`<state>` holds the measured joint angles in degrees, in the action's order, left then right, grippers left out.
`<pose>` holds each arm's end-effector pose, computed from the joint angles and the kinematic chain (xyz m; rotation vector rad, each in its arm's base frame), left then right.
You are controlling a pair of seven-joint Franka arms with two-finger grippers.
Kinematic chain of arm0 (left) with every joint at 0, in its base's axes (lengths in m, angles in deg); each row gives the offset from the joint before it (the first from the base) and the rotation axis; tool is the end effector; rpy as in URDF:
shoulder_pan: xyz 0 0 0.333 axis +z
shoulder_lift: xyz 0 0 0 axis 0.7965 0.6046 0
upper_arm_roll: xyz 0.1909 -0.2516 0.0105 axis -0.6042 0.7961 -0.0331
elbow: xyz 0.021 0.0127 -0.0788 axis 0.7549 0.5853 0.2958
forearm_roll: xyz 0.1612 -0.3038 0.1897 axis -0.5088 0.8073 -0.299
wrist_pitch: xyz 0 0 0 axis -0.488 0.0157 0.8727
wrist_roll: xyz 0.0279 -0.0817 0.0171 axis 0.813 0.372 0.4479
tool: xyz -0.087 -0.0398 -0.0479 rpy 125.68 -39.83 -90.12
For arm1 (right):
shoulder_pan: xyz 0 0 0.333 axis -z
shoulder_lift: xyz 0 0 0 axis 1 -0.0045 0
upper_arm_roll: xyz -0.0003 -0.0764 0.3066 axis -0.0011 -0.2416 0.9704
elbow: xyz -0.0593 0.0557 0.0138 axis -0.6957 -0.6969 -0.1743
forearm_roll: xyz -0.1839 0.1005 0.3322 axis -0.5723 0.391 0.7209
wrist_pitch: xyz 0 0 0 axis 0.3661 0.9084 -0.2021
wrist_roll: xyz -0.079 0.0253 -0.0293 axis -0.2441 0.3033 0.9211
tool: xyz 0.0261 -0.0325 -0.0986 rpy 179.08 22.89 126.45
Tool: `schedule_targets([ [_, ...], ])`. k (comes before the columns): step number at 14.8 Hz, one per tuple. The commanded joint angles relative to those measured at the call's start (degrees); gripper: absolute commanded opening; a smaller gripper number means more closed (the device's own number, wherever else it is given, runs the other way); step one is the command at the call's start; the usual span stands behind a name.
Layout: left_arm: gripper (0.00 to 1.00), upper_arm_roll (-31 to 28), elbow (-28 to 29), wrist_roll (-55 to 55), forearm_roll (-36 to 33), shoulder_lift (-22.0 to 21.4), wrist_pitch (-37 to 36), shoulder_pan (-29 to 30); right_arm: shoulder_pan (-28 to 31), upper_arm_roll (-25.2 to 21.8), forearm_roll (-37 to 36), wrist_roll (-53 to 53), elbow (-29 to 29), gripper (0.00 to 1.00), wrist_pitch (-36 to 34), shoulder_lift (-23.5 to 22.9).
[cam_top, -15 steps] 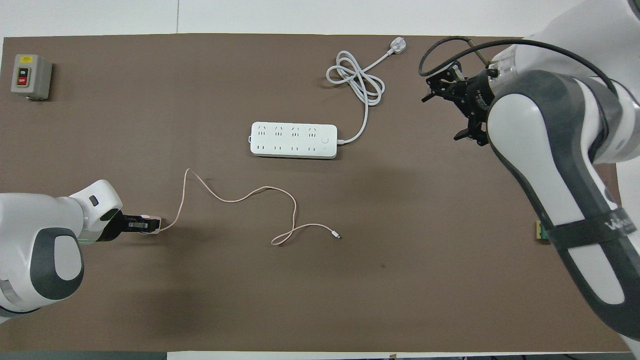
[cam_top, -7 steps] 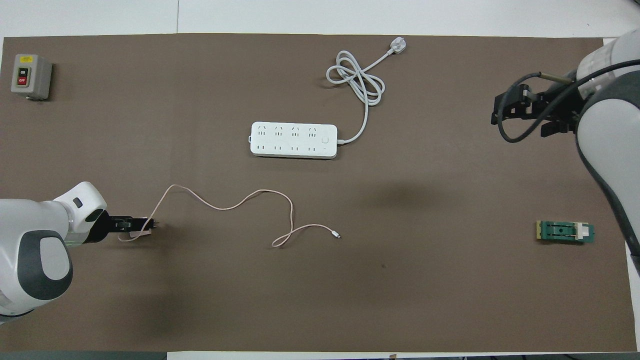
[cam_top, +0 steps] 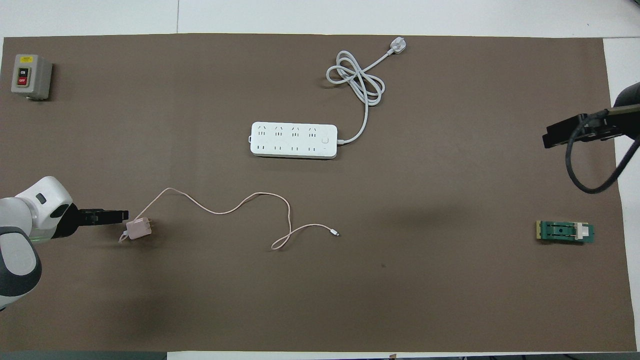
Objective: Unplug charger and place it aside
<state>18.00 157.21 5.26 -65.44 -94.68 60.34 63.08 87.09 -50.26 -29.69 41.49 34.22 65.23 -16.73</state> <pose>0.4636 0.0738 0.3427 2.9276 -0.1298 0.1477 0.5657 -0.0096 0.6197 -3.1052 -0.1798 0.0426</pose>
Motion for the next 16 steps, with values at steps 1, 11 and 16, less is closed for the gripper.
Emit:
schedule_targets([
  [1,1.00,0.27,-6.02,-0.35,-0.39,0.87,-5.66,1.41,1.34,0.75,-1.30,1.38,2.69,1.00,-3.40,4.22],
  [11,1.00,1.32,-20.54,21.70,-7.77,0.17,-16.92,-1.31,5.47,2.95,-6.13,1.55,6.66,1.00,-4.21,8.11],
  [16,1.00,1.50,-27.48,32.77,-14.45,0.08,-24.65,-4.99,6.61,4.09,-5.17,-0.47,6.31,1.00,-6.23,8.55],
])
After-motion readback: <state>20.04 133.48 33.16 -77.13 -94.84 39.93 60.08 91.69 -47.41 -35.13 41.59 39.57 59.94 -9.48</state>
